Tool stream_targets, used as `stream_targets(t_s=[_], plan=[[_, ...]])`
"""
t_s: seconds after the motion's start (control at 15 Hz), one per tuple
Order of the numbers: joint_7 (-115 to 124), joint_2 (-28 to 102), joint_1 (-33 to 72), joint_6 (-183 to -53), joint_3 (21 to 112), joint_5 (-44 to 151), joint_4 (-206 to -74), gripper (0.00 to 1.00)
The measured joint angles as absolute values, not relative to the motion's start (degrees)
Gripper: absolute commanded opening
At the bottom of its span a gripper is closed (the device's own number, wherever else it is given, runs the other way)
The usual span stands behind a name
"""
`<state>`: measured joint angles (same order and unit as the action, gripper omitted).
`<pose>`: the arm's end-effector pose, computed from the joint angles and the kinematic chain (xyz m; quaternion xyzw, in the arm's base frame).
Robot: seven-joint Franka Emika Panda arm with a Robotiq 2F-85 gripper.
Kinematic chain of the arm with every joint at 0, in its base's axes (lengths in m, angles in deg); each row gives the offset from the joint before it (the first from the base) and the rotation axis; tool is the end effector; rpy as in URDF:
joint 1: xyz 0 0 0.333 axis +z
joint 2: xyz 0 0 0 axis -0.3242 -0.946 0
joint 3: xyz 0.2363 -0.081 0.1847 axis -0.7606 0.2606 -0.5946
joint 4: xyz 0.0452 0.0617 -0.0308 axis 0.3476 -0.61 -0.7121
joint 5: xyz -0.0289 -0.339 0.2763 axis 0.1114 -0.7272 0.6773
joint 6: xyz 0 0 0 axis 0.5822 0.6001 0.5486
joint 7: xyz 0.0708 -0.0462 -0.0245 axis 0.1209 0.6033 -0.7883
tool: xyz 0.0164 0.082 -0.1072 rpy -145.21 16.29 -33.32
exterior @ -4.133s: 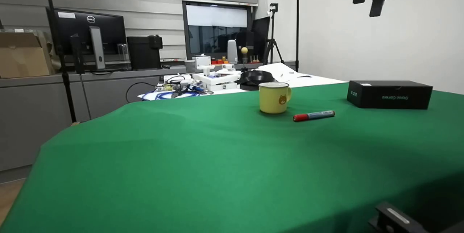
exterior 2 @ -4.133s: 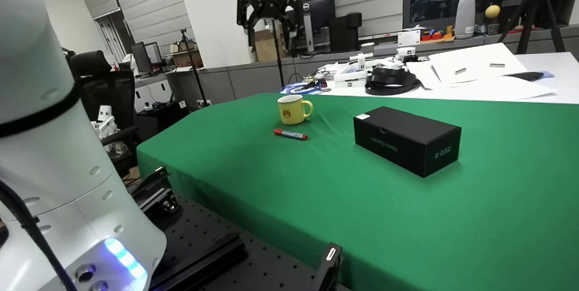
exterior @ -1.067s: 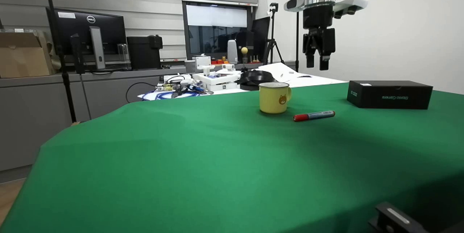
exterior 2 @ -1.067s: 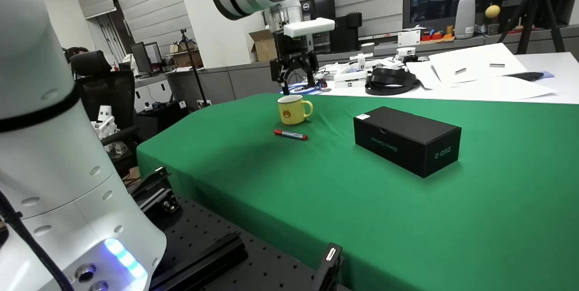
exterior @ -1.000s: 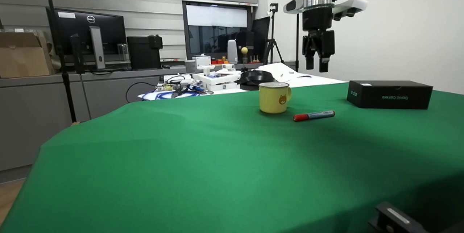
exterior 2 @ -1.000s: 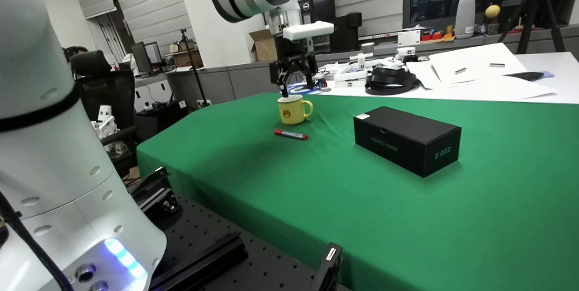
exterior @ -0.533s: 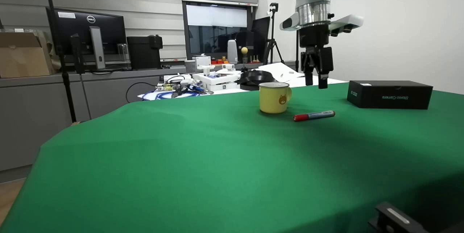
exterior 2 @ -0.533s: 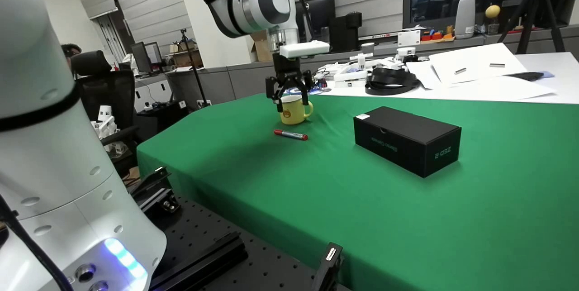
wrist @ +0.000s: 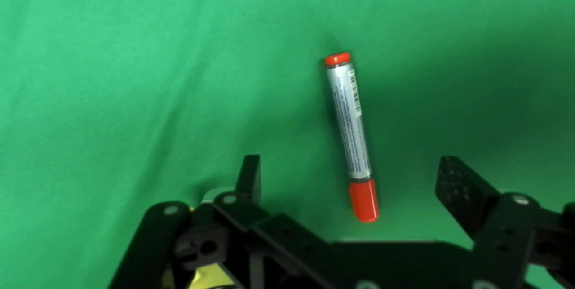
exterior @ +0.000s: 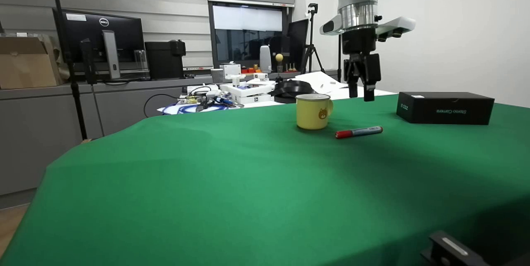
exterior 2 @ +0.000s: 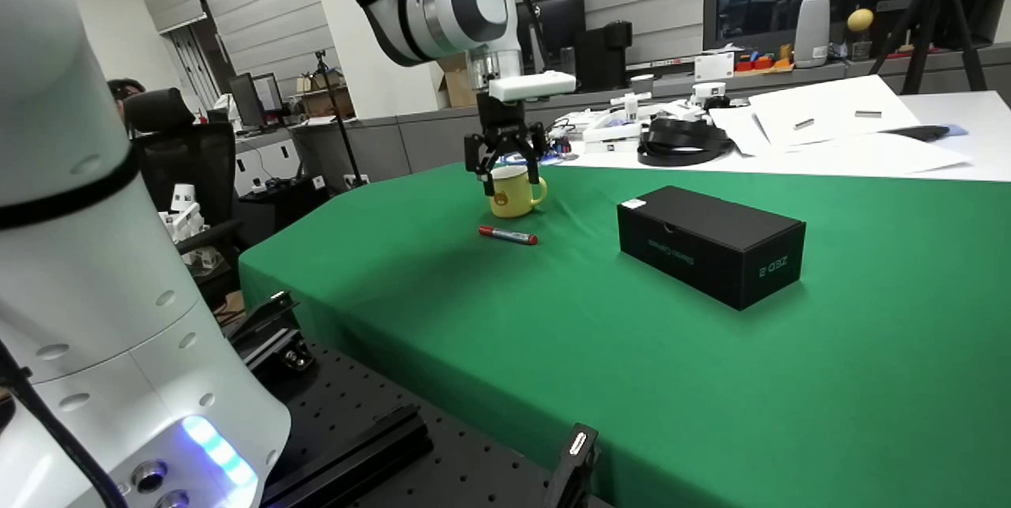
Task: Put the marker in the cup
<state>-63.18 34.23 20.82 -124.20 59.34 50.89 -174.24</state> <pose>0.5616 0.0480 0.1441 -0.8072 -0.5880 0.0511 0.0058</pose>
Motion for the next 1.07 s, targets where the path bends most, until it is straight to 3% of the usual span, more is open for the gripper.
stream_targets(t_s=[1.0,1.07], plan=[[-59.4,28.0,20.9,-130.3,58.3,48.3,-175.6,1.0],[-59.4,27.7,20.9,-130.4,58.3,48.3,-175.6,0.75]])
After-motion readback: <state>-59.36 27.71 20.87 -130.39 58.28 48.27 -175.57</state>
